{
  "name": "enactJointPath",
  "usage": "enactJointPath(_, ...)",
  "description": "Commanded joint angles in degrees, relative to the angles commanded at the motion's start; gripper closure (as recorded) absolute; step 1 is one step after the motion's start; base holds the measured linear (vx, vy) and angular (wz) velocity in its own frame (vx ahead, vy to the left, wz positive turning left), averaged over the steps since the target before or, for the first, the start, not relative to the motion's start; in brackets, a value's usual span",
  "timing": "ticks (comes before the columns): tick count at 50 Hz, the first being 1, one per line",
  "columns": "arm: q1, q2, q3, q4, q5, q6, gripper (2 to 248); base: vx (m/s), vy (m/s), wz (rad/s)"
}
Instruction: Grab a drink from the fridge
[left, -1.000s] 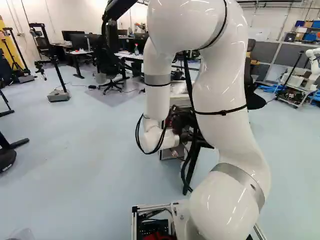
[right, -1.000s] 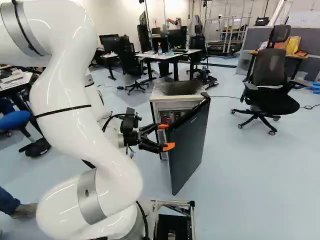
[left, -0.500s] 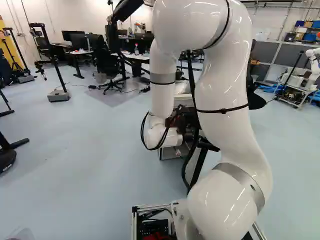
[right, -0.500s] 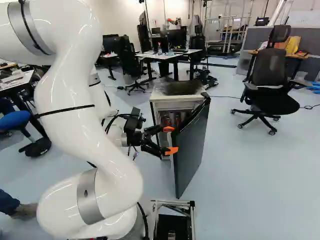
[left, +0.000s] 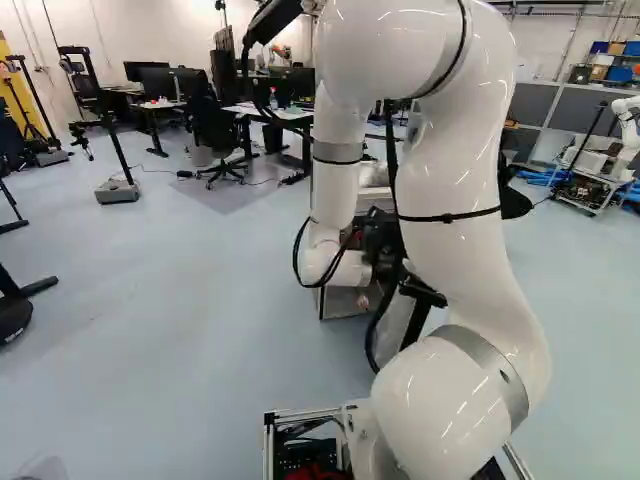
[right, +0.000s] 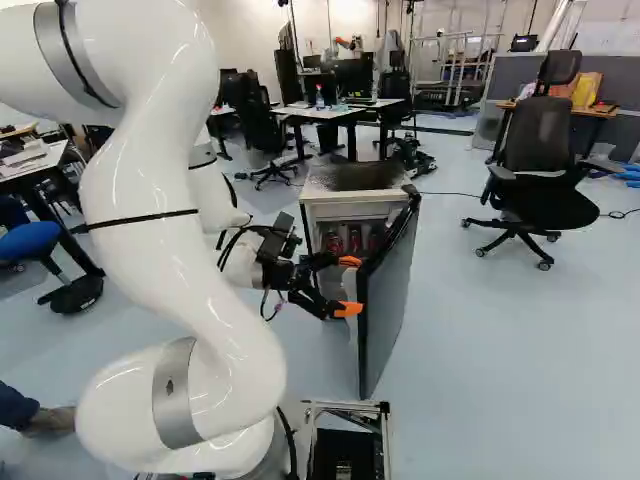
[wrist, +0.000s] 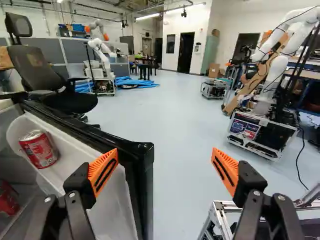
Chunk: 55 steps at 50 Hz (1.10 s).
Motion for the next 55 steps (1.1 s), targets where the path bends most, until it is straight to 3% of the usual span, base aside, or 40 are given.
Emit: enactJointPath(55, -12.4, -0.8, -5.2, -2.9, 0.0, 0.0, 3, 0.000, 0.000, 0.000)
